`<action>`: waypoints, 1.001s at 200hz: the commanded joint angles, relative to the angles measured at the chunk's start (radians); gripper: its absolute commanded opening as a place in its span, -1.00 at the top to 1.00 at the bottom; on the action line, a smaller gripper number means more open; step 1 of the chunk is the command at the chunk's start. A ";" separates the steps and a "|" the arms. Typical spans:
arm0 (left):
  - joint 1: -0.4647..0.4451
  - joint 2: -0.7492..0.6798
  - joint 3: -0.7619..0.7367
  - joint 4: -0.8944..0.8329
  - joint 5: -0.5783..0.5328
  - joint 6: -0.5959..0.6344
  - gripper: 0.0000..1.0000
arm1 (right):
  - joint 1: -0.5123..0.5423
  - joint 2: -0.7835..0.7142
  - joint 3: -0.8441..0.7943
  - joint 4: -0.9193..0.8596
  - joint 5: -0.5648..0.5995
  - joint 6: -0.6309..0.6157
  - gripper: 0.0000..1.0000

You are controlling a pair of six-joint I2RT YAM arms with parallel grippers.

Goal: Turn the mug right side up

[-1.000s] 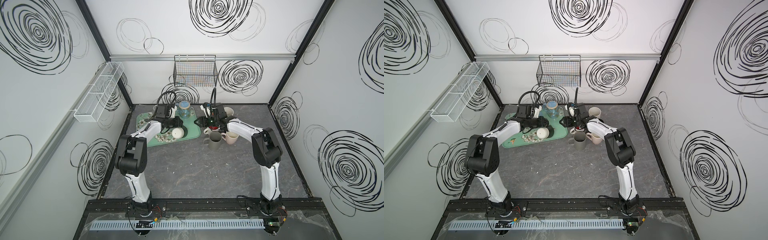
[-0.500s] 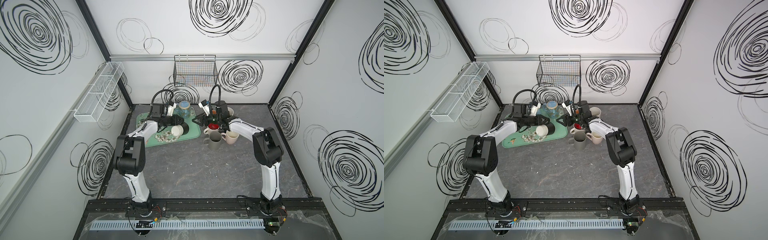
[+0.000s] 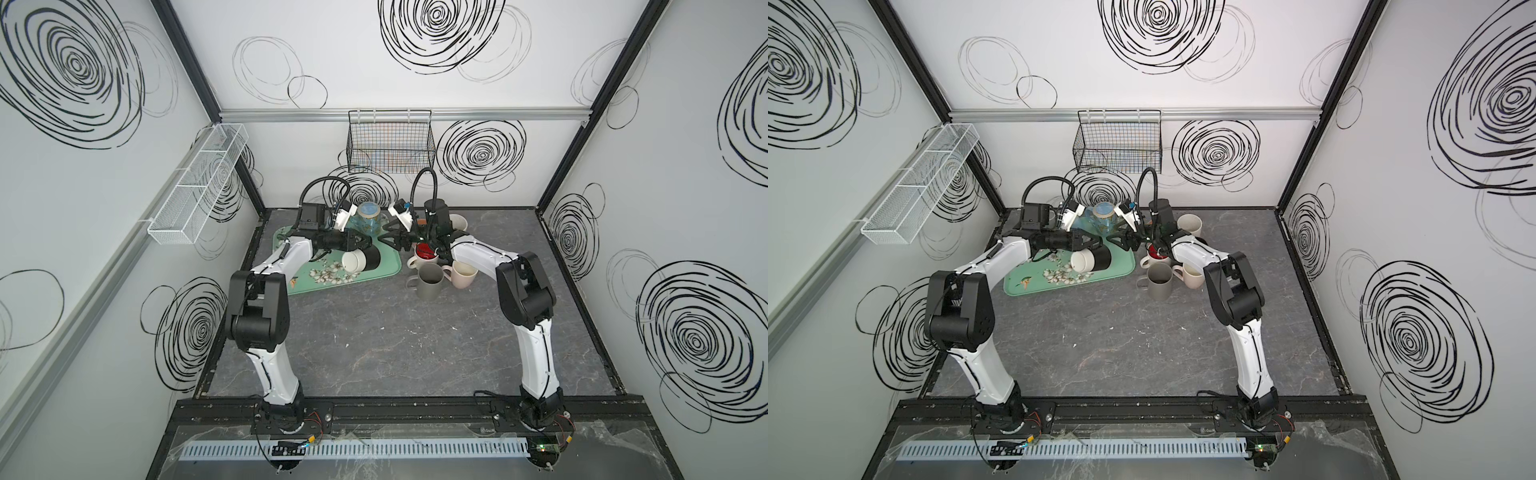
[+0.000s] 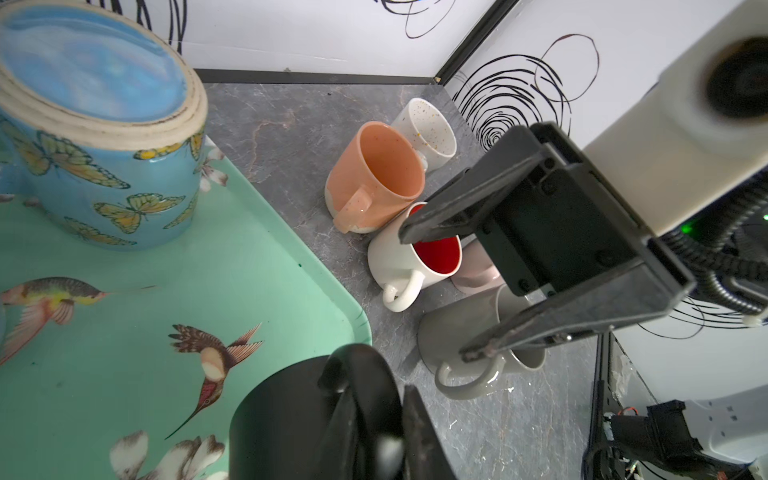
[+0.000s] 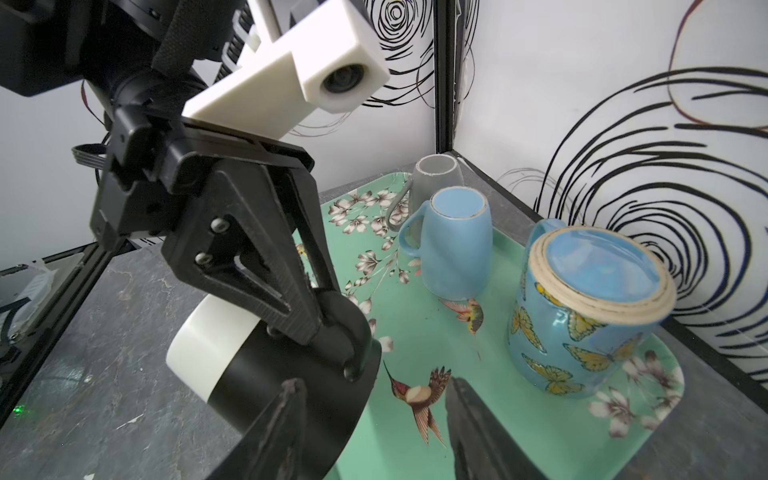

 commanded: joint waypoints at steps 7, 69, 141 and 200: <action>-0.005 -0.055 0.045 0.017 0.112 0.045 1.00 | 0.024 0.023 0.023 -0.036 0.020 -0.074 -0.10; -0.026 -0.051 0.100 -0.074 0.181 0.099 1.00 | 0.032 0.046 0.046 -0.038 -0.025 -0.094 -0.01; -0.051 -0.073 0.125 -0.159 0.143 0.150 1.00 | 0.039 0.004 0.025 -0.027 -0.013 -0.093 0.98; -0.083 -0.184 0.047 -0.129 -0.150 0.184 0.09 | 0.081 -0.101 0.013 -0.188 0.193 -0.131 1.00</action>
